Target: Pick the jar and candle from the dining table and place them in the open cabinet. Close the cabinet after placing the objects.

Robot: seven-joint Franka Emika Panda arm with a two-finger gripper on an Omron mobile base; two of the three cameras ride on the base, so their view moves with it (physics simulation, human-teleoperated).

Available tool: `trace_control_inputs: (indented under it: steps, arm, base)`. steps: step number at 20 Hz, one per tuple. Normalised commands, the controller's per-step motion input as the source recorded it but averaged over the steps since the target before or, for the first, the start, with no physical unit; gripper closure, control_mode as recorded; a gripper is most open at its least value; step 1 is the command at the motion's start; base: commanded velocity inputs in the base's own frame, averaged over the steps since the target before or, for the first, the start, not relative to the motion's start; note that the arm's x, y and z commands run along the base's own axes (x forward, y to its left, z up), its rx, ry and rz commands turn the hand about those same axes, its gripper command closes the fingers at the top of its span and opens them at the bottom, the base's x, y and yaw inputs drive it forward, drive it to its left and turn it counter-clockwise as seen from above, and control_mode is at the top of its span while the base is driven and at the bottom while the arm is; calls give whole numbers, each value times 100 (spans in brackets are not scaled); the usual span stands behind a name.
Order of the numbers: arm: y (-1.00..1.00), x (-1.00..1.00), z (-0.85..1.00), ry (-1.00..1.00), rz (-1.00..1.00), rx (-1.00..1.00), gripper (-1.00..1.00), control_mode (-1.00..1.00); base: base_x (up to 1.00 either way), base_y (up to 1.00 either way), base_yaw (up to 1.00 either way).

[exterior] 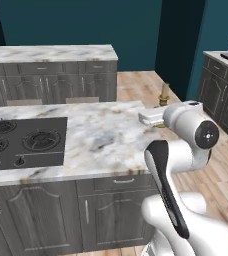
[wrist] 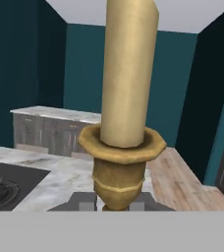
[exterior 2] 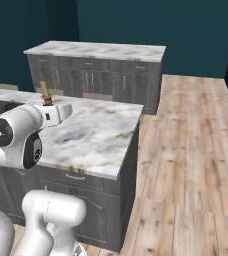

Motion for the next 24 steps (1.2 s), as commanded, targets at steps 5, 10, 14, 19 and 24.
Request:
trace_control_inputs:
  steps: [5, 10, 14, 19, 24]
  arm:
    - [0, -29, 26, 0, -3, 0, 100, -100]
    - [0, -21, 31, 0, -1, 0, 100, -100]
    - [0, -27, 21, 0, -1, 0, 100, -100]
    - [0, -26, 16, 0, -1, 0, 100, -100]
    - [0, -22, 8, 0, 0, 0, 100, -100]
  base:
    - [0, 0, 0]
    - [0, 0, 0]
    - [0, 0, 0]
    - [0, 0, 0]
    - [0, 0, 0]
